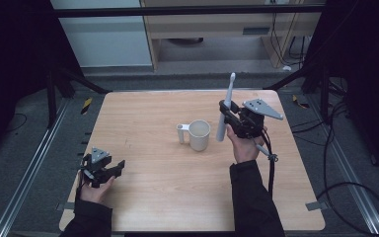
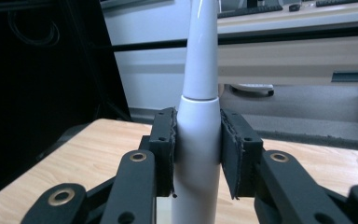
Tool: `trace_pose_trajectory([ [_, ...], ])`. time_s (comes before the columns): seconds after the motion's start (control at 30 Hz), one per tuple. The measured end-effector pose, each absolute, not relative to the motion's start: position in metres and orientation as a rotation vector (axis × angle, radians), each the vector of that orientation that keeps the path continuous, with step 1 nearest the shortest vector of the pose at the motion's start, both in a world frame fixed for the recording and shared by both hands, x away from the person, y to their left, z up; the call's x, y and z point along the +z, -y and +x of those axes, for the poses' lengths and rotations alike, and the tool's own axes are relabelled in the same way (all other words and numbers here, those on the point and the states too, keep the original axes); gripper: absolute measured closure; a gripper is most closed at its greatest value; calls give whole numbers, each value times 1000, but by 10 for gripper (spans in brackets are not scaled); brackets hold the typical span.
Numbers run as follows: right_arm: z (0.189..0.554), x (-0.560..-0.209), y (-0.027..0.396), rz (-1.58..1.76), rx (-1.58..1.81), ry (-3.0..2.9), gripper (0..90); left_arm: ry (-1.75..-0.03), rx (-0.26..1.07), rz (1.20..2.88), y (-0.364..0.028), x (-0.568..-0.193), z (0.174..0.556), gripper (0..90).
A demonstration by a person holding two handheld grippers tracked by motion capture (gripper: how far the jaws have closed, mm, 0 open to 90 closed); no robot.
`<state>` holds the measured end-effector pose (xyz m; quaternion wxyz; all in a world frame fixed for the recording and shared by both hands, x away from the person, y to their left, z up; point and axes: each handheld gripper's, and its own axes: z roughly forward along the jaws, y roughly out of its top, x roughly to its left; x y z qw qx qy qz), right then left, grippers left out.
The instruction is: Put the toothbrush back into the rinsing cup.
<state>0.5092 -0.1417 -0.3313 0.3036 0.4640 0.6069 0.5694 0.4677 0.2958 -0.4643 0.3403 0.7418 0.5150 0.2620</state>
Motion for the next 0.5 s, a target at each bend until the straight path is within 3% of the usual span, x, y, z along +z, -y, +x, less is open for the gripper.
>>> trace_pose_trajectory([
  [0.5, 522, -328, 125, 1208, 1526, -1547, 679, -1338, 685, 1926, -296, -464, 468, 426],
])
